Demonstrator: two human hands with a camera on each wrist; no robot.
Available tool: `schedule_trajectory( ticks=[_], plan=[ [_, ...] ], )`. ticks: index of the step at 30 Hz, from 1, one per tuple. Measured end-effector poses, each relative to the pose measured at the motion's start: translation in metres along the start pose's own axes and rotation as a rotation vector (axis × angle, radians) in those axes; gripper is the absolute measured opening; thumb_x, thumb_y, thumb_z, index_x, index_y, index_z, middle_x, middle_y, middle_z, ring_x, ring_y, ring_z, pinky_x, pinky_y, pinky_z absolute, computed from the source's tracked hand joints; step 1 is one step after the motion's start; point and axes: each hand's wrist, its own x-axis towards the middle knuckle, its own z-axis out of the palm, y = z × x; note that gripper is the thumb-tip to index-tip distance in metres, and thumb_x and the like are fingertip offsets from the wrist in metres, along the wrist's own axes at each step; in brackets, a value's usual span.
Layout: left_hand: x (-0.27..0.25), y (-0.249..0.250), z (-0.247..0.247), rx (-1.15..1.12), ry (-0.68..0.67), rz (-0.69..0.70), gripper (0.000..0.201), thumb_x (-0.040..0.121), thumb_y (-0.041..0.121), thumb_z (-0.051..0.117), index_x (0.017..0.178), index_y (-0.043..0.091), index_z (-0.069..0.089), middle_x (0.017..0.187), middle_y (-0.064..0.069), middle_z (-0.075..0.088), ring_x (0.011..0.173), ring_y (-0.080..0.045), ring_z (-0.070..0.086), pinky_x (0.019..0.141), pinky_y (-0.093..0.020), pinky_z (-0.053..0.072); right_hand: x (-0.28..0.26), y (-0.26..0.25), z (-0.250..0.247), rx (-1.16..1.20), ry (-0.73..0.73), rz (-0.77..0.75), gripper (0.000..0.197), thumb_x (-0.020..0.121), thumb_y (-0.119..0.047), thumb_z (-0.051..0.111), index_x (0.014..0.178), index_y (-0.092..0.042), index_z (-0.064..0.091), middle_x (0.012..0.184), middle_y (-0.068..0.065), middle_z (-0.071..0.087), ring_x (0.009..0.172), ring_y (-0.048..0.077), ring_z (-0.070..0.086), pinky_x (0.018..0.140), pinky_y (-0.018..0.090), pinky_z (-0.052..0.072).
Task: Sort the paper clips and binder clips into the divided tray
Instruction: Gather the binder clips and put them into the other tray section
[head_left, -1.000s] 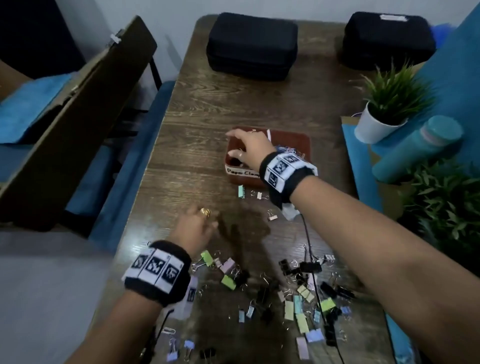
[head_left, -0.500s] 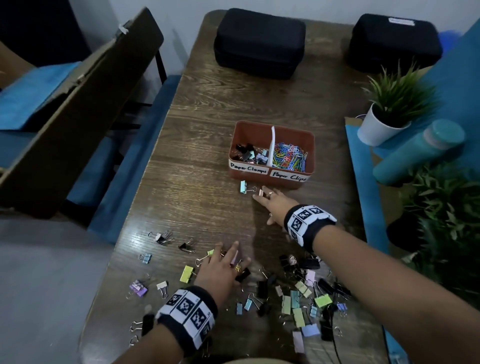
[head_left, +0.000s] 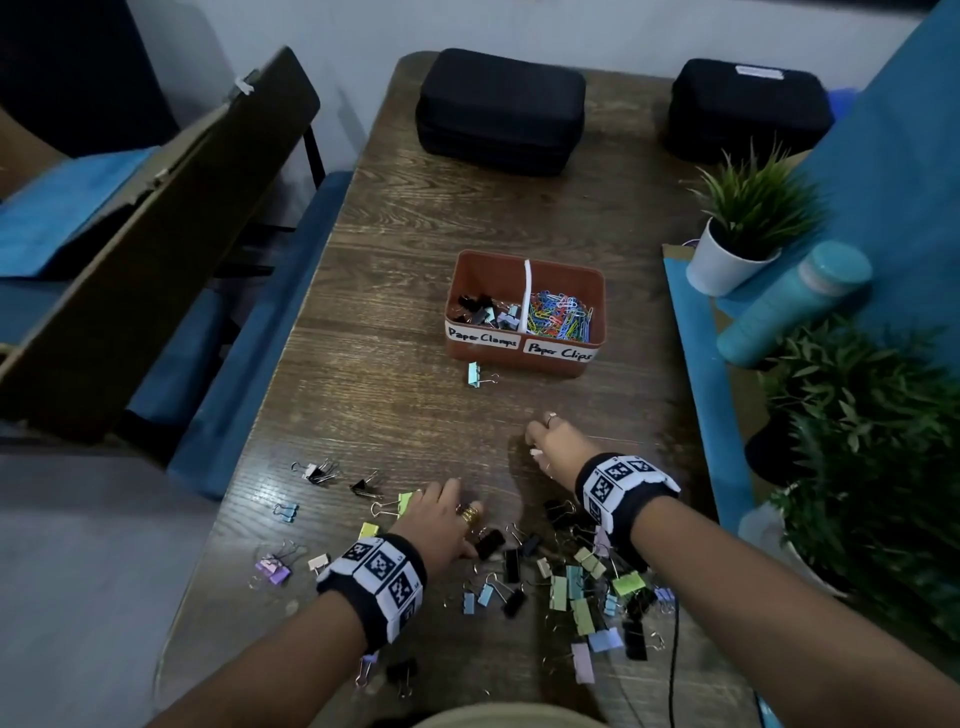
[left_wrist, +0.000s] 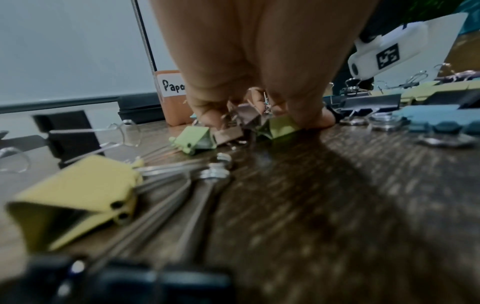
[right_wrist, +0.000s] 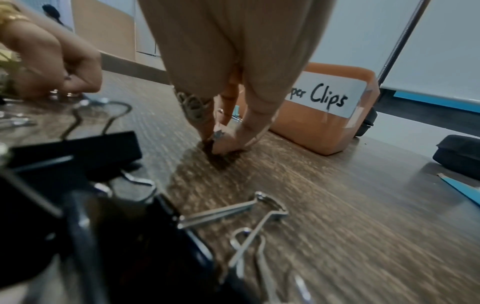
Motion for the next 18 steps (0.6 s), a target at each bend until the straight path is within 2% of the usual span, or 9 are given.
schedule_trajectory(
  ticks=[3, 6, 10, 12, 15, 16, 18],
  plan=[
    [0.005, 0.002, -0.001, -0.025, 0.001, -0.019, 0.055, 0.094, 0.043, 0.042, 0.140, 0.016, 0.027, 0.134, -0.014, 0.029, 0.124, -0.030, 0.036, 0.101, -0.040, 0.035, -0.008, -0.005, 0.000, 0.020, -0.035, 0.026, 0.028, 0.089, -0.005, 0.049, 0.117, -0.005, 0.048, 0.124, 0.018, 0.044, 0.092, 0.029, 0.056, 0.077, 0.031, 0.046],
    [0.010, 0.003, 0.001, -0.154, 0.028, -0.061, 0.047, 0.095, 0.040, 0.042, 0.131, 0.010, 0.036, 0.133, -0.013, 0.030, 0.122, -0.027, 0.039, 0.103, -0.038, 0.036, -0.011, -0.007, -0.010, 0.081, -0.012, 0.035, 0.025, 0.086, -0.010, 0.058, 0.111, -0.007, 0.053, 0.119, 0.013, 0.048, 0.098, 0.027, 0.056, 0.080, 0.033, 0.047],
    [0.010, -0.004, -0.008, -0.567, 0.103, -0.212, 0.046, 0.095, 0.036, 0.046, 0.127, 0.003, 0.046, 0.133, -0.019, 0.037, 0.118, -0.028, 0.047, 0.102, -0.032, 0.038, -0.007, -0.020, -0.044, 0.246, 0.164, 0.032, 0.015, 0.080, -0.010, 0.063, 0.092, -0.013, 0.055, 0.103, 0.006, 0.051, 0.086, 0.019, 0.052, 0.072, 0.024, 0.044],
    [0.015, -0.019, -0.029, -0.761, 0.189, -0.303, 0.045, 0.095, 0.036, 0.044, 0.123, 0.002, 0.051, 0.129, -0.023, 0.043, 0.114, -0.032, 0.051, 0.102, -0.034, 0.037, 0.006, -0.029, -0.071, 0.310, 0.277, 0.014, 0.013, 0.080, -0.009, 0.064, 0.092, -0.011, 0.059, 0.095, 0.004, 0.054, 0.085, 0.018, 0.052, 0.072, 0.023, 0.043],
    [0.031, -0.046, -0.083, -0.964, 0.417, -0.282, 0.041, 0.095, 0.036, 0.045, 0.098, -0.002, 0.062, 0.099, -0.021, 0.061, 0.094, -0.033, 0.059, 0.092, -0.039, 0.044, 0.030, -0.041, -0.113, 0.435, 0.485, 0.030, 0.015, 0.081, -0.010, 0.065, 0.095, -0.010, 0.063, 0.093, 0.005, 0.059, 0.079, 0.013, 0.050, 0.066, 0.014, 0.039],
    [0.036, -0.052, -0.107, -1.011, 0.493, -0.255, 0.041, 0.096, 0.034, 0.045, 0.095, -0.002, 0.063, 0.094, -0.022, 0.064, 0.091, -0.032, 0.060, 0.088, -0.037, 0.046, 0.039, -0.043, -0.123, 0.483, 0.531, 0.037, 0.019, 0.081, -0.011, 0.066, 0.100, -0.011, 0.063, 0.098, 0.007, 0.061, 0.080, 0.012, 0.050, 0.068, 0.012, 0.041],
    [0.055, -0.064, -0.157, -1.040, 0.609, -0.193, 0.039, 0.096, 0.034, 0.044, 0.095, 0.000, 0.064, 0.095, -0.020, 0.066, 0.088, -0.027, 0.060, 0.083, -0.033, 0.044, 0.049, -0.044, -0.137, 0.532, 0.552, 0.057, 0.033, 0.083, -0.015, 0.066, 0.115, -0.012, 0.060, 0.112, 0.011, 0.063, 0.091, 0.017, 0.055, 0.083, 0.021, 0.046]
  ],
)
